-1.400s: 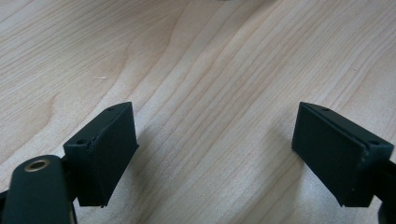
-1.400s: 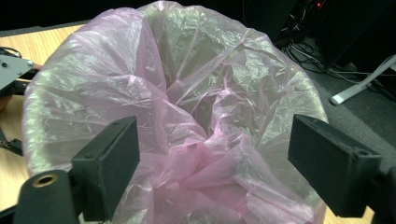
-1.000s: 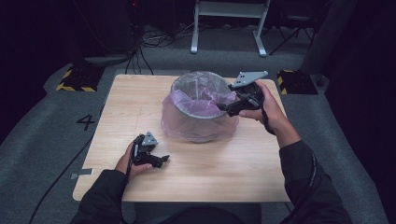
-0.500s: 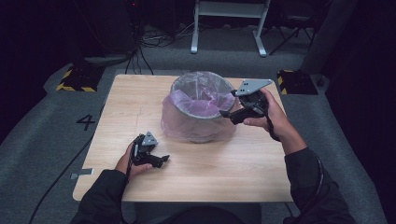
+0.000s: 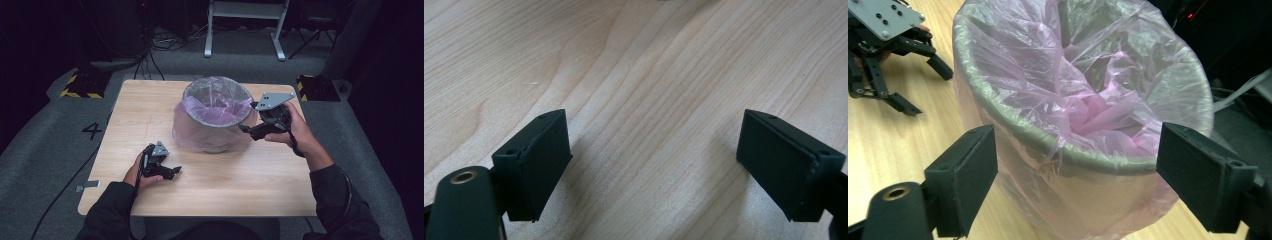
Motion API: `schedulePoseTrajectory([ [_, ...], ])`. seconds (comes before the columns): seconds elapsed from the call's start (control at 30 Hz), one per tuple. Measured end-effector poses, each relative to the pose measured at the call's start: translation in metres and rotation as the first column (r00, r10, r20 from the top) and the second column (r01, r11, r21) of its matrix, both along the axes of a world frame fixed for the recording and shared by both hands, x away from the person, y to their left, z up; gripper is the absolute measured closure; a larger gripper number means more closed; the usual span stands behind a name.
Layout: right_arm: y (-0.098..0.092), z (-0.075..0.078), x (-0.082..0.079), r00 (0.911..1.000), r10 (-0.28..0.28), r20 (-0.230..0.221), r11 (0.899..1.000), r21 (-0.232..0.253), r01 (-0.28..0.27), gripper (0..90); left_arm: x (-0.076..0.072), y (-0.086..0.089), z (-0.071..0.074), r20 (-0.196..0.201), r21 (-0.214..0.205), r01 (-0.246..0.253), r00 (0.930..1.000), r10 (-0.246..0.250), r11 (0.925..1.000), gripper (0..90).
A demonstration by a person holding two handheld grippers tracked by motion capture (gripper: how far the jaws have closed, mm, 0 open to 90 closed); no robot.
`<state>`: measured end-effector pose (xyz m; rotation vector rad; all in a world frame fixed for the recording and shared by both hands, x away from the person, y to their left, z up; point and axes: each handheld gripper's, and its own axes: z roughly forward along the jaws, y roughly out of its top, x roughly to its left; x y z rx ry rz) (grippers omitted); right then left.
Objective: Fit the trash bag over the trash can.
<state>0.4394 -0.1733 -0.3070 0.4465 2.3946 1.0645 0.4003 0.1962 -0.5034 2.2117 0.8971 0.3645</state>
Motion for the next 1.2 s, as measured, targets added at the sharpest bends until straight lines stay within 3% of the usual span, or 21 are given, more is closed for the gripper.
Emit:
schedulePoseTrajectory([
  [0.07,-0.002,0.0,-0.004,0.9996,0.005,0.028,1.0,0.009,-0.005,16.8,0.0,0.0,0.0,0.001,0.0,0.001,1.0,-0.001,1.0,13.8],
  [0.47,-0.01,-0.009,-0.014,0.9982,0.034,0.048,0.999,-0.009,-0.034,16.8,0.0,0.0,0.0,-0.001,0.0,0.0,1.0,0.0,1.0,13.9],
  [1.2,-0.025,-0.047,-0.01,0.9999,-0.005,-0.013,0.998,-0.068,0.004,16.8,0.0,0.0,0.0,0.001,0.0,0.001,1.0,-0.001,1.0,13.9],
])
